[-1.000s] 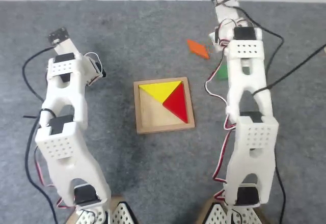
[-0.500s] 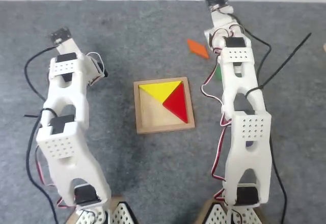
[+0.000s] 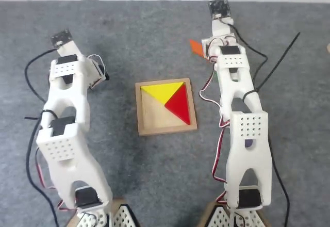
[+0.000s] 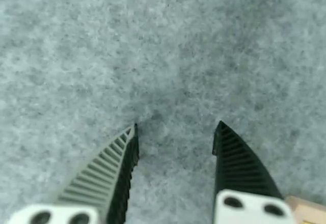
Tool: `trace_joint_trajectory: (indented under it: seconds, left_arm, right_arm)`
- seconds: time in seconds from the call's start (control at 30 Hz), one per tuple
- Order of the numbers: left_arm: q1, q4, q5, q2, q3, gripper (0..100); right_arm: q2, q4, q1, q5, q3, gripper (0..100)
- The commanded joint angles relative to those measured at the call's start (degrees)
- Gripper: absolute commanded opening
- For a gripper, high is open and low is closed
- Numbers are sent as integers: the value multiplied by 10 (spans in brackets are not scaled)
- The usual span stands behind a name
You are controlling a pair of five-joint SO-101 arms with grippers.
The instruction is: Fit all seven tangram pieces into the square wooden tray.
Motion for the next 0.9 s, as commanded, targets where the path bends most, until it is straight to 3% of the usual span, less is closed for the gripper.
trace_joint_trajectory:
  seconds: [0.0,0.23,0.53,0.87]
  left_arm:
    - [4,-8,-8,-18,-5,232]
    - [4,-9,-8,-18,-5,232]
    - [4,-11,-8,-18,-5,232]
    - [4,-11,-8,-18,-5,232]
  right_arm:
    - [-7,-11,-3,-7,-28,209]
    - [15,6,0,-6,-28,209]
    - [-51,155,7,-8,-28,209]
    - [-62,52,-5,-60,-28,208]
